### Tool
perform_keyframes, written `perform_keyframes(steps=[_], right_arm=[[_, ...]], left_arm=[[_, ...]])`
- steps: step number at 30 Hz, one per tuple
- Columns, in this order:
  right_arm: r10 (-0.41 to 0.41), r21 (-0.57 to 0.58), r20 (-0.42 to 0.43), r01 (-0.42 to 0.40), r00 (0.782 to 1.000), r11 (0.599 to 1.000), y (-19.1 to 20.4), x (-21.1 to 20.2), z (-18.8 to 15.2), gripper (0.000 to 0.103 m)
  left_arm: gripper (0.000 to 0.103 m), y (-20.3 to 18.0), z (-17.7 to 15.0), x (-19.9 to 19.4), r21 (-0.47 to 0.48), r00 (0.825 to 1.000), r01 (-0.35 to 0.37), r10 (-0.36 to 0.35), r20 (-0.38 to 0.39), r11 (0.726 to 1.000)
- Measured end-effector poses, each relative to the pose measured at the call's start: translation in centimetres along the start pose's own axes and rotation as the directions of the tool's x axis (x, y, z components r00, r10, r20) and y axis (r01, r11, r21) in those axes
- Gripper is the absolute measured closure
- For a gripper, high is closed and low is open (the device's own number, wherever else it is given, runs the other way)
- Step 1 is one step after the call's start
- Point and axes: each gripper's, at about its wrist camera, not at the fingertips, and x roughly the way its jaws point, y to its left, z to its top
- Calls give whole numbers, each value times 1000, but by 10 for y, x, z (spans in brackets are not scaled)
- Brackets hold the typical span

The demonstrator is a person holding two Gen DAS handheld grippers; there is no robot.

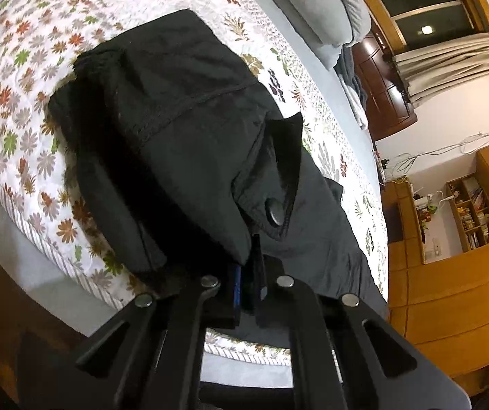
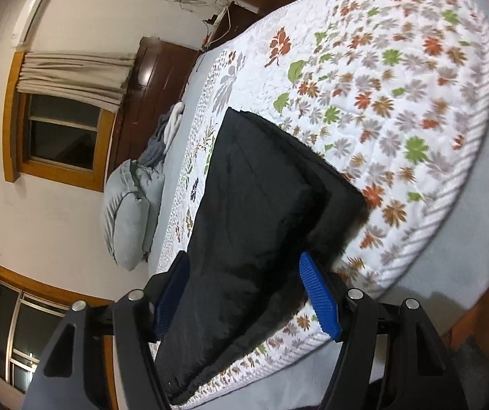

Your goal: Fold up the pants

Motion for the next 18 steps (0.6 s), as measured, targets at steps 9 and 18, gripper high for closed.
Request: perform_keyframes(steps=[9, 18], right_arm=[[-39, -76, 38, 41, 999, 996, 10, -9, -4, 96], [-81, -85, -11, 80, 997, 993, -8, 6, 2, 95]], left_arm=[[101, -7, -2, -29, -6, 998, 53, -53, 23, 999], [99, 19, 1, 2, -15, 999, -27, 26, -40, 1000]])
